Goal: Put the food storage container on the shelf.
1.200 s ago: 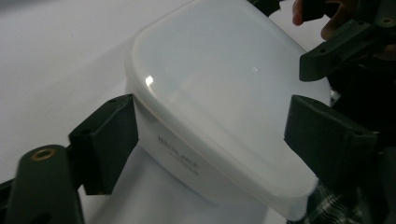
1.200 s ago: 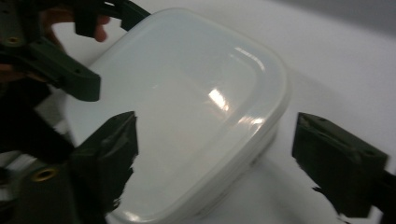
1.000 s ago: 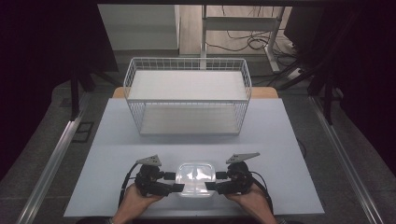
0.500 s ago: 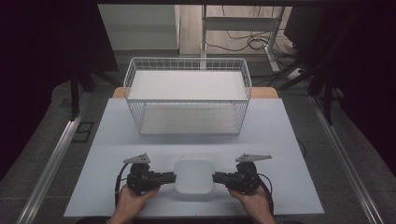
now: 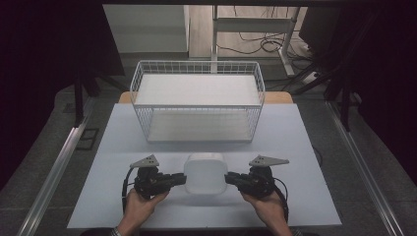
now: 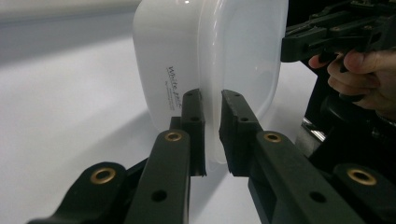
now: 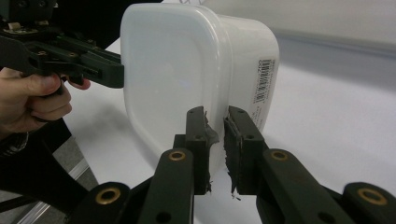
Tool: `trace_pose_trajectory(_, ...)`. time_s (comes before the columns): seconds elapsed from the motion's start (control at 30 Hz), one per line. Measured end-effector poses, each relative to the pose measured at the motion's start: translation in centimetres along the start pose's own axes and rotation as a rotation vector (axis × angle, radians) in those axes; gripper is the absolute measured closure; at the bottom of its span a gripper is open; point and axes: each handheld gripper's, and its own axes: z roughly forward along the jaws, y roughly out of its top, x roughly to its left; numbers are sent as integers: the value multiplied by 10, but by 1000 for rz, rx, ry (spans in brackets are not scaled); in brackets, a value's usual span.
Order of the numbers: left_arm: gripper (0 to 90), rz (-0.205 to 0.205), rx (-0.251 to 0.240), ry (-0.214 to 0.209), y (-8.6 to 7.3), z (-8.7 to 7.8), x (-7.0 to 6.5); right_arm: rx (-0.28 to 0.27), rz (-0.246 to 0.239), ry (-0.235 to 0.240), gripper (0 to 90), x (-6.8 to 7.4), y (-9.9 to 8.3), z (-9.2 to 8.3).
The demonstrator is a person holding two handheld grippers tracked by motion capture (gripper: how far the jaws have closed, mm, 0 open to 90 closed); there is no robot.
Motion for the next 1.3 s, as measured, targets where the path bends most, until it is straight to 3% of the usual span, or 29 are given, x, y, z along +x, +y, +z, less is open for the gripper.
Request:
trace_pose_trajectory(0.57,808,69,-63,47,61,-23,1,-104,-65,-4,790,1,62,-5)
trace_pose_trajectory(1.3,802,86,-120,88,124,-43,8,-174,-100,-3,790,0,130,-7)
